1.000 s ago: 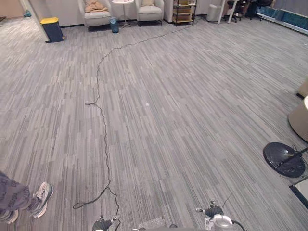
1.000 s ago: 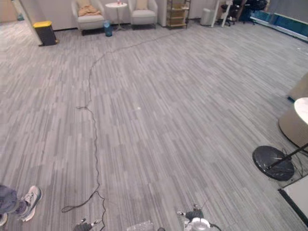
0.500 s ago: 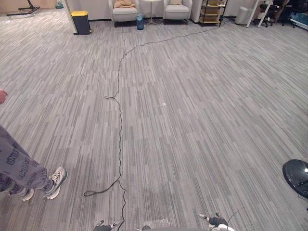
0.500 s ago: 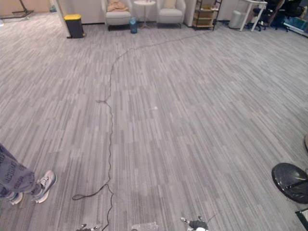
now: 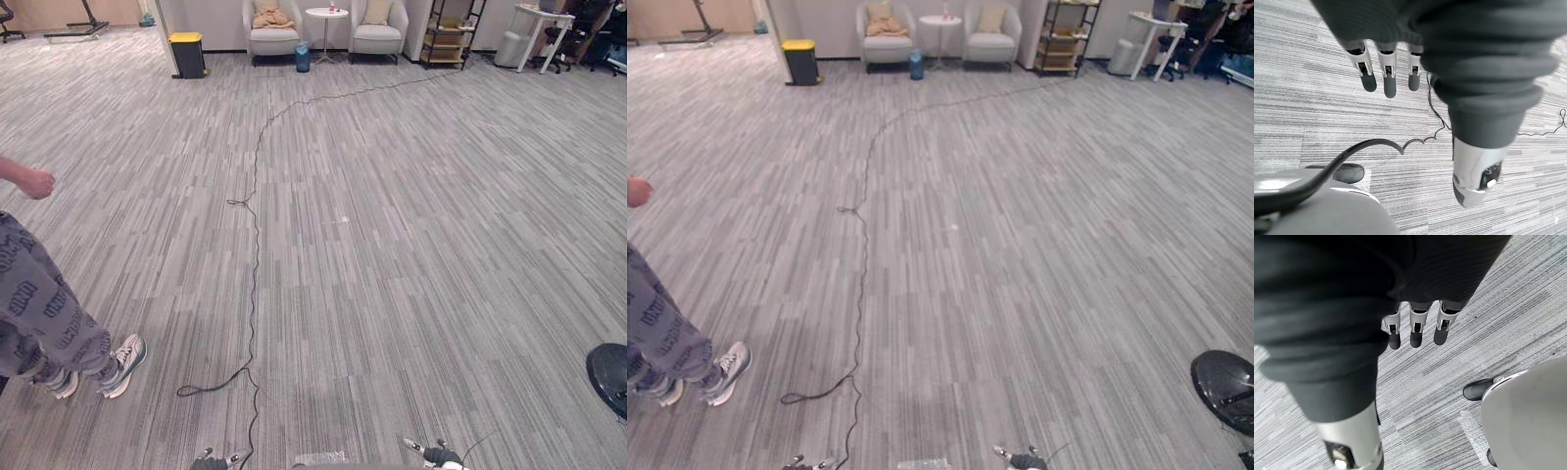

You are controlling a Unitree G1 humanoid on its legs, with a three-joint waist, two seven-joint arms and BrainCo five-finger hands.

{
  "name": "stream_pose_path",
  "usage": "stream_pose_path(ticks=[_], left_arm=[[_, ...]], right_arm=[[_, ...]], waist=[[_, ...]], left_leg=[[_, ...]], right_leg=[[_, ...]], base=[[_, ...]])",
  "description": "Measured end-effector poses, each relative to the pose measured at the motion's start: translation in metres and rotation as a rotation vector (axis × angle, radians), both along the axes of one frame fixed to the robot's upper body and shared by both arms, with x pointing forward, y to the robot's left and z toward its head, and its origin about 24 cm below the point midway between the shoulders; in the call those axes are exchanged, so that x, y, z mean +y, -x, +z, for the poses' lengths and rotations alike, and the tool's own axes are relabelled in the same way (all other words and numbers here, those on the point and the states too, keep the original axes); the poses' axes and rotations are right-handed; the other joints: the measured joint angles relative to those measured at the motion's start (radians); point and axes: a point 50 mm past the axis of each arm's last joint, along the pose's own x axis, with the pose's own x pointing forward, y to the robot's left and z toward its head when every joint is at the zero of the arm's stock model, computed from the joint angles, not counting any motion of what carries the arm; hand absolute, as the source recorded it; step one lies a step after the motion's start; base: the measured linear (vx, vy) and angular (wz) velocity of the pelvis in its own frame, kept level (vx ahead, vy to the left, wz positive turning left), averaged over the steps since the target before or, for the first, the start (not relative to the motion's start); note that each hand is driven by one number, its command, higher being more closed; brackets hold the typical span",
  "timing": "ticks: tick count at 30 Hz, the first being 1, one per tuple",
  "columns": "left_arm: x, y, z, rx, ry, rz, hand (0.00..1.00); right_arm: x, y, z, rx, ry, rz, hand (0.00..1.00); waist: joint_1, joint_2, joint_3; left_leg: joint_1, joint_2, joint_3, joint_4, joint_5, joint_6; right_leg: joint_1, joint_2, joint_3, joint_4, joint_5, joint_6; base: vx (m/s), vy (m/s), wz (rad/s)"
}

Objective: Pick up cushions and gather them together orderly.

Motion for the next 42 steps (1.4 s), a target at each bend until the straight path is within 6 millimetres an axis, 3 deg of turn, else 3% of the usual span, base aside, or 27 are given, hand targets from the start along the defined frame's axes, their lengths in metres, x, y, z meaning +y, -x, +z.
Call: stream_pose_path(ticks=[7,11,14,15,17,20,23,25,26,27,28,29,31,32,33,35,37,38,40,41,42], left_arm=[[-0.001,-0.003,0.000,0.004,-0.001,-0.031,0.00],[-0.001,-0.007,0.000,0.002,-0.001,-0.034,0.00],[0.001,-0.019,0.003,-0.023,-0.010,-0.048,0.00],[0.002,-0.022,0.003,-0.030,-0.012,-0.049,0.00],[0.004,-0.025,0.005,-0.046,-0.021,-0.051,0.00],[0.005,-0.027,0.006,-0.053,-0.020,-0.035,0.00],[0.002,-0.028,0.005,-0.064,-0.008,-0.012,0.00],[-0.003,-0.025,0.004,-0.063,0.004,-0.010,0.00],[-0.002,-0.022,0.004,-0.055,0.003,-0.008,0.00],[0.002,-0.018,0.004,-0.049,-0.006,-0.004,0.00],[0.003,-0.018,0.004,-0.050,-0.008,0.000,0.00],[0.005,-0.018,0.005,-0.051,-0.013,0.013,0.00],[0.005,-0.017,0.004,-0.046,-0.014,0.008,0.00],[0.005,-0.018,0.004,-0.042,-0.016,-0.001,0.00],[0.005,-0.022,0.005,-0.049,-0.019,-0.022,0.00],[0.004,-0.026,0.006,-0.058,-0.021,-0.045,0.00],[-0.001,-0.034,0.007,-0.075,-0.016,-0.073,0.00],[-0.001,-0.037,0.007,-0.083,-0.015,-0.074,0.00],[-0.004,-0.049,0.010,-0.123,-0.006,-0.069,0.00],[-0.008,-0.057,0.012,-0.144,0.002,-0.076,0.00],[-0.009,-0.059,0.012,-0.149,0.003,-0.084,0.00]], right_arm=[[0.000,-0.001,0.000,-0.003,-0.001,-0.001,0.00],[0.000,-0.003,0.000,-0.007,-0.002,-0.001,0.00],[-0.001,-0.009,0.002,-0.030,-0.006,-0.026,0.00],[-0.002,-0.010,0.002,-0.033,-0.004,-0.029,0.00],[-0.002,-0.012,0.003,-0.043,0.000,-0.033,0.00],[-0.004,-0.017,0.005,-0.059,0.008,-0.039,0.00],[-0.012,-0.025,0.009,-0.074,0.032,-0.032,0.00],[-0.015,-0.033,0.012,-0.090,0.050,-0.002,0.00],[-0.017,-0.033,0.012,-0.096,0.056,0.005,0.00],[-0.012,-0.031,0.010,-0.086,0.040,0.002,0.00],[-0.009,-0.031,0.009,-0.085,0.031,0.002,0.00],[-0.004,-0.031,0.008,-0.086,0.015,-0.002,0.00],[0.000,-0.027,0.007,-0.081,-0.004,-0.024,0.00],[0.002,-0.025,0.006,-0.077,-0.012,-0.023,0.00],[0.003,-0.025,0.005,-0.075,-0.014,-0.020,0.00],[0.002,-0.027,0.007,-0.084,-0.008,-0.012,0.00],[-0.001,-0.035,0.010,-0.108,0.010,0.032,0.00],[0.000,-0.039,0.011,-0.120,0.011,0.041,0.00],[0.003,-0.049,0.014,-0.149,0.008,0.071,0.00],[0.003,-0.053,0.015,-0.163,0.008,0.074,0.00],[0.004,-0.055,0.016,-0.168,0.005,0.075,0.00]], waist=[[-0.001,0.003,0.006],[0.000,0.005,0.025],[0.002,-0.004,0.058],[0.006,-0.006,0.070],[0.011,-0.014,0.084],[0.023,-0.014,0.093],[0.030,-0.002,0.107],[0.038,0.012,0.110],[0.052,0.003,0.104],[0.054,-0.010,0.091],[0.056,-0.019,0.087],[0.065,-0.030,0.081],[0.070,-0.027,0.079],[0.067,-0.026,0.079],[0.060,-0.025,0.080],[0.053,-0.017,0.086],[0.041,0.006,0.102],[0.036,0.007,0.103],[0.012,0.008,0.107],[0.011,0.009,0.111],[0.009,0.002,0.108]], left_leg=[[-0.008,0.000,-0.016,0.001,0.003,0.004],[-0.030,0.006,-0.016,0.014,-0.009,-0.013],[-0.166,0.017,-0.015,0.268,-0.129,-0.029],[-0.212,0.030,0.010,0.364,-0.162,-0.054],[-0.254,0.041,0.049,0.450,-0.172,-0.072],[-0.323,0.061,0.091,0.513,-0.205,-0.062],[-0.385,0.065,0.089,0.436,-0.180,-0.077],[-0.413,0.084,0.098,0.359,-0.062,-0.098],[-0.406,0.071,0.120,0.372,-0.058,-0.052],[-0.409,0.051,0.144,0.388,-0.100,-0.014],[-0.413,0.044,0.157,0.399,-0.120,-0.004],[-0.410,0.033,0.178,0.413,-0.153,0.011],[-0.362,0.031,0.198,0.411,-0.179,0.040],[-0.316,0.031,0.203,0.403,-0.196,0.047],[-0.260,0.027,0.198,0.381,-0.209,0.048],[-0.172,0.024,0.185,0.332,-0.215,0.049],[-0.019,0.026,0.172,0.234,-0.215,0.050],[0.006,0.029,0.172,0.219,-0.216,0.051],[0.055,0.045,0.170,0.199,-0.239,0.054],[0.088,0.056,0.168,0.178,-0.251,0.043],[0.097,0.053,0.165,0.171,-0.251,0.043]], right_leg=[[0.000,0.000,-0.017,-0.003,-0.006,-0.002],[-0.041,0.001,-0.020,0.073,-0.052,-0.012],[-0.107,-0.010,-0.034,0.187,-0.113,-0.024],[-0.127,-0.013,-0.037,0.235,-0.143,-0.030],[-0.140,-0.022,-0.039,0.273,-0.175,-0.035],[-0.132,-0.024,-0.037,0.255,-0.190,-0.050],[-0.098,-0.043,-0.030,0.212,-0.195,-0.043],[-0.069,-0.045,-0.008,0.157,-0.198,-0.037],[-0.054,-0.060,0.019,0.132,-0.210,-0.017],[-0.049,-0.090,0.028,0.120,-0.214,-0.008],[-0.048,-0.100,0.030,0.134,-0.210,0.003],[-0.081,-0.121,0.040,0.208,-0.211,0.038],[-0.151,-0.128,0.069,0.403,-0.203,0.055],[-0.210,-0.139,0.077,0.582,-0.179,0.108],[-0.285,-0.146,0.072,0.784,-0.157,0.132],[-0.347,-0.147,0.034,0.956,-0.167,0.102],[-0.416,-0.131,-0.053,0.989,-0.226,0.000],[-0.435,-0.119,-0.071,0.959,-0.236,-0.013],[-0.516,-0.060,-0.117,0.782,-0.232,-0.031],[-0.555,0.000,-0.113,0.583,-0.159,-0.023],[-0.557,0.019,-0.108,0.490,-0.112,-0.017]], base=[[0.03,-0.020,0.07],[0.01,-0.041,0.04],[0.00,-0.053,0.13],[-0.03,-0.058,0.18],[-0.03,-0.059,0.19],[0.04,-0.033,0.14],[0.14,0.075,0.01],[0.22,0.172,-0.30],[0.32,0.211,-0.40],[0.35,0.207,-0.38],[0.42,0.170,-0.32],[0.43,0.163,-0.34],[0.48,0.186,-0.35],[0.44,0.167,-0.20],[0.55,0.175,-0.12],[0.40,0.086,-0.07],[0.39,0.045,-0.19],[0.37,0.003,0.00],[0.39,-0.028,0.10],[0.41,-0.043,0.08],[0.52,-0.084,0.30]])
